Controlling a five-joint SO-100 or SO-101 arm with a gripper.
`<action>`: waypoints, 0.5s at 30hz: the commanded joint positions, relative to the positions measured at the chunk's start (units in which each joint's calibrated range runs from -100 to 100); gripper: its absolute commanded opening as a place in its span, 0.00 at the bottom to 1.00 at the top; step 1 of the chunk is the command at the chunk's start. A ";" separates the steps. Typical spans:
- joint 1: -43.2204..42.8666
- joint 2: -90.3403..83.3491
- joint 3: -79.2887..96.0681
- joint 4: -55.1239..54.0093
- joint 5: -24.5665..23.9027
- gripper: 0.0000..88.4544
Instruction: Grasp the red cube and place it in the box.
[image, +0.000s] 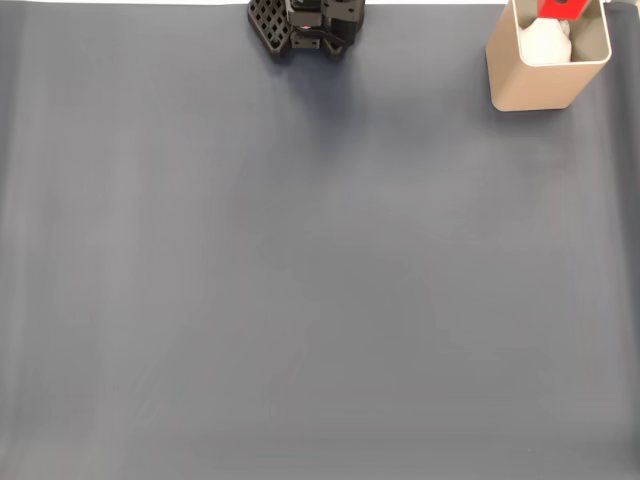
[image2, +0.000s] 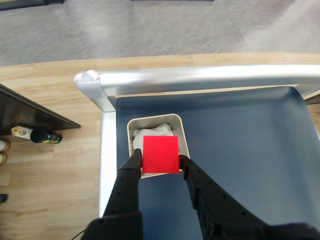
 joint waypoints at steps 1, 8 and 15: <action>-0.46 -1.06 -0.78 -0.88 0.49 0.09; 0.04 -0.37 -0.78 -1.78 0.49 0.09; 0.39 0.32 -1.15 -2.52 0.54 0.09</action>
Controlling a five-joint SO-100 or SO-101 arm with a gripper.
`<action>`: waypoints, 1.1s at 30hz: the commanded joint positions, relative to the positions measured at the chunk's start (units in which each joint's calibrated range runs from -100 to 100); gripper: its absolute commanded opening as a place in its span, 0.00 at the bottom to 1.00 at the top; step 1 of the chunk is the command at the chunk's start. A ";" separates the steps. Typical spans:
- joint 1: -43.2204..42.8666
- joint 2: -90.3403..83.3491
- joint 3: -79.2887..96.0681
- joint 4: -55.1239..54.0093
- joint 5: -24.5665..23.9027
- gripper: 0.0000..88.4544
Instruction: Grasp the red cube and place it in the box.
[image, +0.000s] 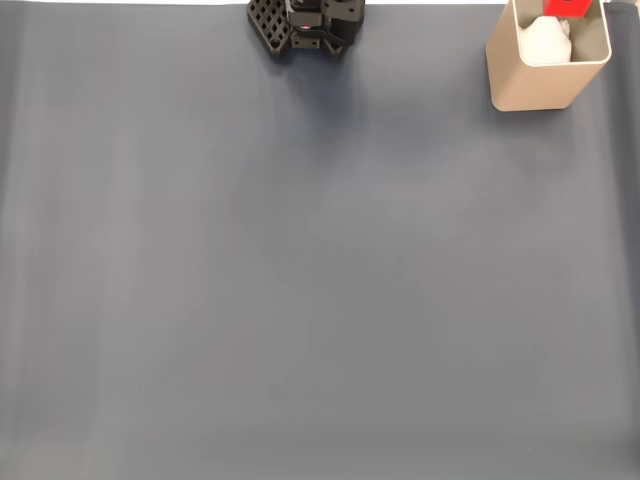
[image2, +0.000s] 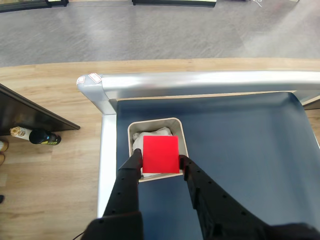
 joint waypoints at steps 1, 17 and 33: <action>0.39 0.06 -1.15 -1.24 0.24 0.09; 0.60 -0.72 -0.97 -2.47 -1.71 0.12; 0.39 -0.98 -0.97 -2.06 -2.05 0.19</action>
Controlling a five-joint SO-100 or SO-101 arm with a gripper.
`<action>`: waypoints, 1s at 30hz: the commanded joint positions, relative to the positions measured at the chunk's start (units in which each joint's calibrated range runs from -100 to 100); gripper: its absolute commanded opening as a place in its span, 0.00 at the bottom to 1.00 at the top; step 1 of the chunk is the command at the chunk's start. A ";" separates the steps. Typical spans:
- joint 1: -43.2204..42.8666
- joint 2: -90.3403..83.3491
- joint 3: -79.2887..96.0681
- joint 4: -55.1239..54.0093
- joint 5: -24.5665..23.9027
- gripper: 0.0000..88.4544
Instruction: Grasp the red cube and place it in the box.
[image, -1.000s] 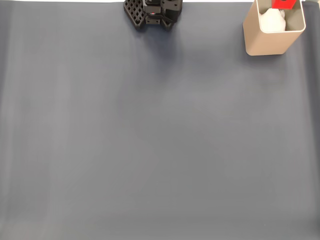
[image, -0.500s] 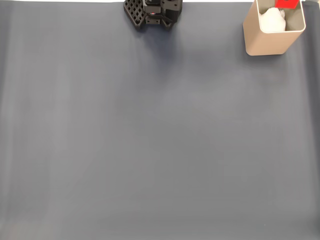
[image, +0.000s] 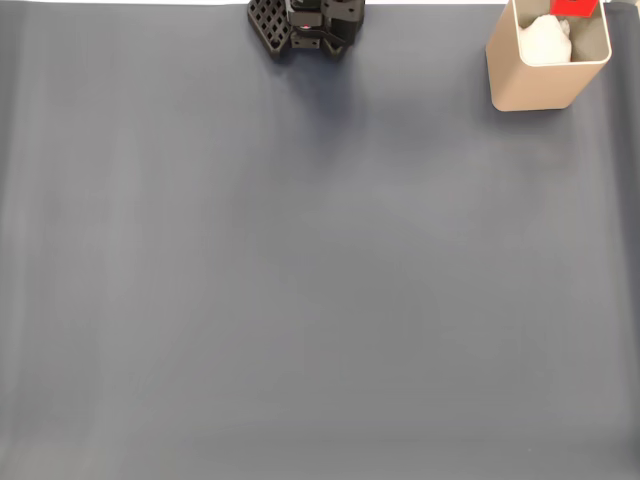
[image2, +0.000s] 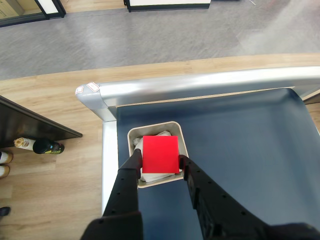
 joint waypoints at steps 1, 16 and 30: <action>0.32 -0.98 -0.97 -0.47 -0.20 0.20; 0.17 -0.89 -0.78 -0.39 -0.34 0.35; 0.17 -0.80 -0.97 -0.72 -0.39 0.44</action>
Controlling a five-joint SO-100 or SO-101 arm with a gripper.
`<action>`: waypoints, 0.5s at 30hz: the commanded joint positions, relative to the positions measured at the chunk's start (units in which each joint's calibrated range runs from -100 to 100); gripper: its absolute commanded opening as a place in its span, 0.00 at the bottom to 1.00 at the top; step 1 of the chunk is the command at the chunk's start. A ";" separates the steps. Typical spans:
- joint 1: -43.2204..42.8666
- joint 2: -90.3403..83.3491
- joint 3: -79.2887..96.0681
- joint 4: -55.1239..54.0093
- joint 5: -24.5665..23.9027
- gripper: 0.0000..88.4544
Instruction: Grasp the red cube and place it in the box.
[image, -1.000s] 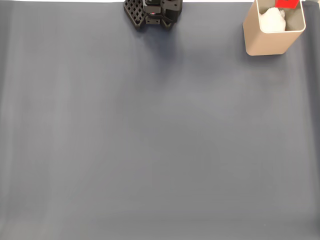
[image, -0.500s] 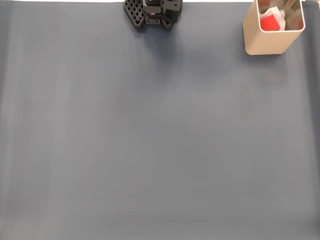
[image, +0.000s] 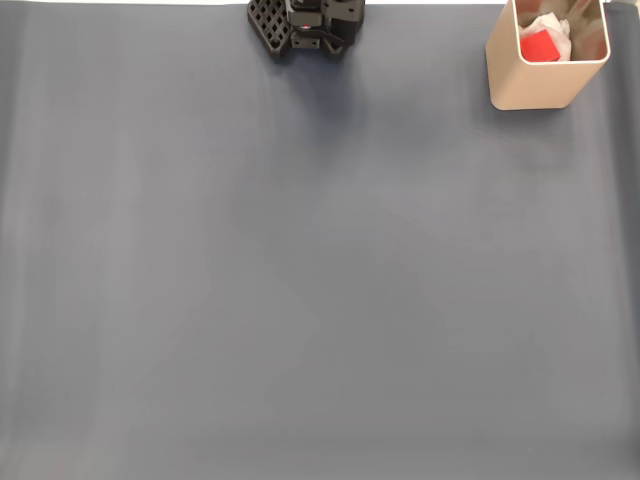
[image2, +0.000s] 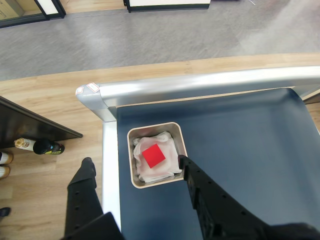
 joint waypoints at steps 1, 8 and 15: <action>0.17 -0.80 -0.97 -0.72 -0.34 0.44; 0.39 -0.72 -1.06 -0.72 -0.34 0.43; 0.67 -0.63 -0.97 -0.72 -0.29 0.42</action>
